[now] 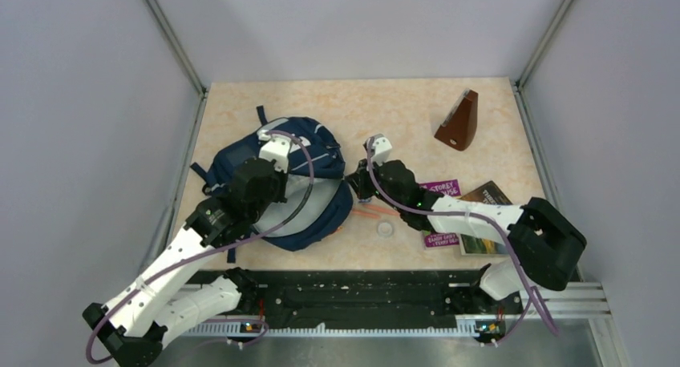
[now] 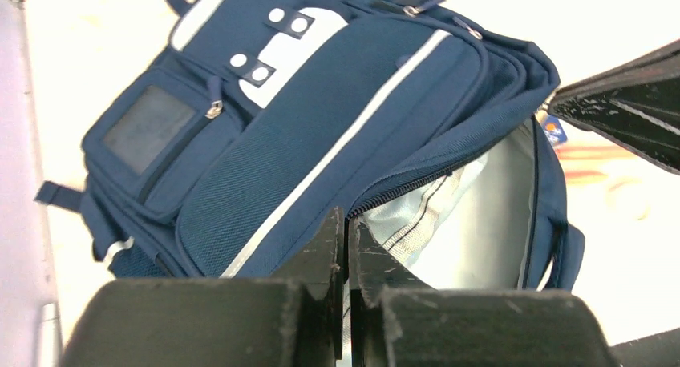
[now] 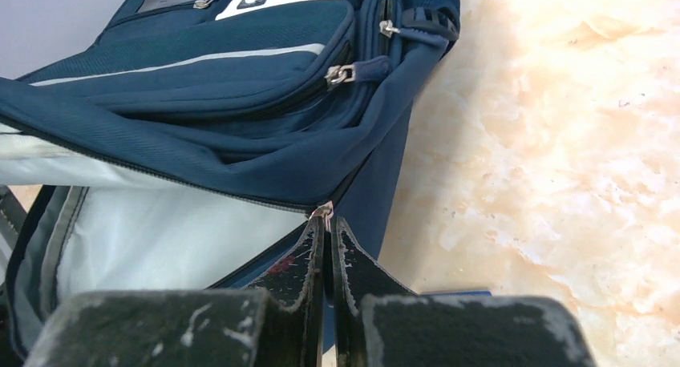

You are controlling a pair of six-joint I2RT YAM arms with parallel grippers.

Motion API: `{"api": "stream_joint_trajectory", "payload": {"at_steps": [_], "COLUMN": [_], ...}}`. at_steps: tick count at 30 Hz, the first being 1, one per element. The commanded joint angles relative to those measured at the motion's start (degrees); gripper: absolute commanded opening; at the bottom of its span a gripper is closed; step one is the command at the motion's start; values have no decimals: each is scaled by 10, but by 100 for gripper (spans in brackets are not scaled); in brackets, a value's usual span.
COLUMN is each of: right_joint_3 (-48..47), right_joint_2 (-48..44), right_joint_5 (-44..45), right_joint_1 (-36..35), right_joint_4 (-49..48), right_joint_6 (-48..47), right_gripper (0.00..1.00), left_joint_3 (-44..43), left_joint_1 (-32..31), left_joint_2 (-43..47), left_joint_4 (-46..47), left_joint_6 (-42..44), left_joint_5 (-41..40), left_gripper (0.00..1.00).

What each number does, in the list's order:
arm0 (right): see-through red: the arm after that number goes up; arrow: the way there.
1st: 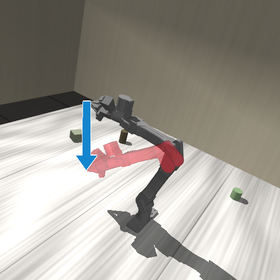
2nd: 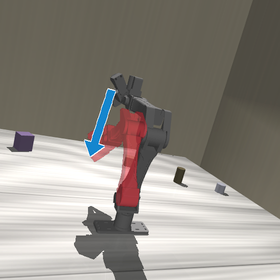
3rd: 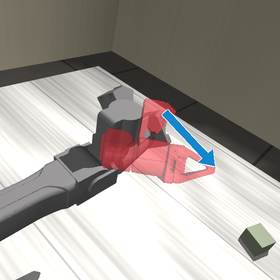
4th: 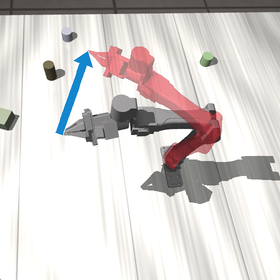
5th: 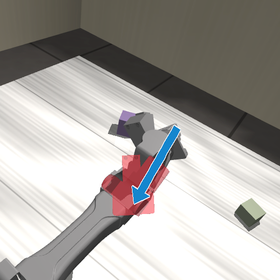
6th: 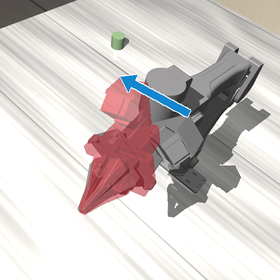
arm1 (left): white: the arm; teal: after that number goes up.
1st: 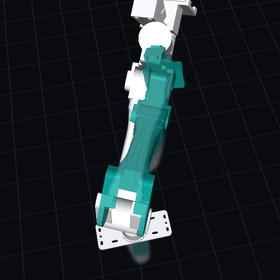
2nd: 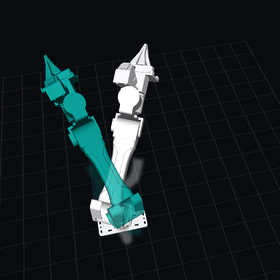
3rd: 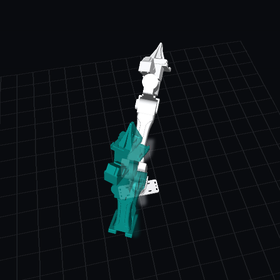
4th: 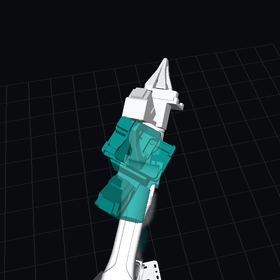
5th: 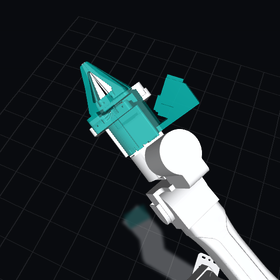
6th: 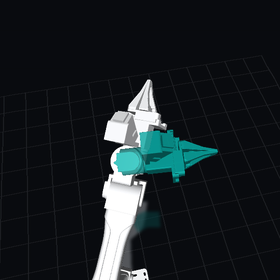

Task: Pack the student bag
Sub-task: Unzip the student bag at the center of the board.

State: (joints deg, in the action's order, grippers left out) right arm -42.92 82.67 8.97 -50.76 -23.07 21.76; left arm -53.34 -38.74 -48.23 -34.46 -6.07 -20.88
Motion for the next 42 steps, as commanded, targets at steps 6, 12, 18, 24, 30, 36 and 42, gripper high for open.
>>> {"api": "stream_joint_trajectory", "payload": {"at_steps": [6,12,18,24,30,36,42], "right_joint_3": [-29,-43,-68,-102,-151,-200,-224], "right_joint_2": [37,70,111,165,209,240,206], "right_joint_5": [34,8,-2,-20,-25,-29,-26], "right_joint_1": [8,32,60,91,100,104,104], "right_joint_4": [22,4,-4,-8,3,34,95], "right_joint_6": [1,12,13,30,17,-7,-43], "right_gripper": [0,0,0,0,0,0,18], "left_joint_3": [-85,-110,-132,-133,-129,-103,-58], "left_joint_1": [12,13,14,13,14,15,15], "left_joint_2": [47,72,74,83,81,81,68], "left_joint_4": [79,130,134,145,148,170,175], "left_joint_6": [27,44,55,56,56,75,81], "left_joint_5": [-174,-193,-185,-181,-174,-191,-208], "left_gripper": [0,0,0,0,0,0,0]}}
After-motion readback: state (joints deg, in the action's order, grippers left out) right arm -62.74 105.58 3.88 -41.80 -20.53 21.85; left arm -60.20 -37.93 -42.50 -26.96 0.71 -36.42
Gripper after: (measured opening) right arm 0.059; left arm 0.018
